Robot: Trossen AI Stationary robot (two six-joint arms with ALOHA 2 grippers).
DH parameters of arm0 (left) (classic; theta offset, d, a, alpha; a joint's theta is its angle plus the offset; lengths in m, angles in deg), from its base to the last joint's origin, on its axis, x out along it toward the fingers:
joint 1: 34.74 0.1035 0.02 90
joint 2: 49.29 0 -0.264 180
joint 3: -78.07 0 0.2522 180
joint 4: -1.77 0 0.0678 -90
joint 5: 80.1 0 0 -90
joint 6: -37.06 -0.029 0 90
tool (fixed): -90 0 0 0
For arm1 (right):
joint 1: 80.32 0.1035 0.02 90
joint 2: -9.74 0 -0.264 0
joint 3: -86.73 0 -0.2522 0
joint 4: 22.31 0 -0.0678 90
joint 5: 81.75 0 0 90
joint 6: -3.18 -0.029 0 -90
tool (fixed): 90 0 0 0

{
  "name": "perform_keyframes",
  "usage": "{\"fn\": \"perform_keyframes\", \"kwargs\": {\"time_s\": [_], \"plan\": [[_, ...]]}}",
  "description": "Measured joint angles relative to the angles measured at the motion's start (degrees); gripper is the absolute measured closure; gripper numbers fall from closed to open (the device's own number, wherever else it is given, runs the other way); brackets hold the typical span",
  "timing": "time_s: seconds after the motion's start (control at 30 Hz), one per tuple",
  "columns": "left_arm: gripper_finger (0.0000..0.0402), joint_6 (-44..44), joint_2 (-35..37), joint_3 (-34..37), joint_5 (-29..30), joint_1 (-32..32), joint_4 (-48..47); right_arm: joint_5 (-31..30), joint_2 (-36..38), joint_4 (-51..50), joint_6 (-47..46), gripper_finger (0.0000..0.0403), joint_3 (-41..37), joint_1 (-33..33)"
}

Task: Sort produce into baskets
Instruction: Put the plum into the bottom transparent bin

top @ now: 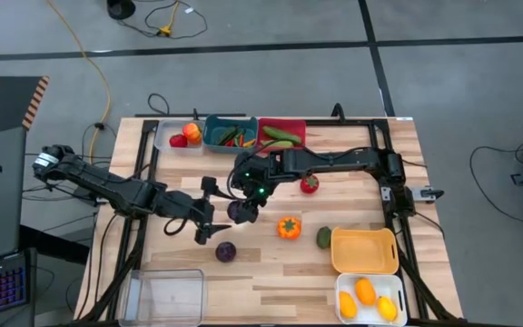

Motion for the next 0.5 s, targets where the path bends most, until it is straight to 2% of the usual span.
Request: {"fn": "perform_keyframes", "kwargs": {"time_s": [0.17, 0.5], "plan": [[0.0035, -2.0, 0.0, 0.0, 0.2, 0.0, 3.9, 0.0, 0.0, 0.2, -0.3, 0.0092, 0.0, 0.0], [0.0036, -3.0, 0.0, 0.0, 0.3, 0.0, 4.1, 0.1, 0.0, 3.9, -0.2, 0.0092, 0.0, 0.1]]}}
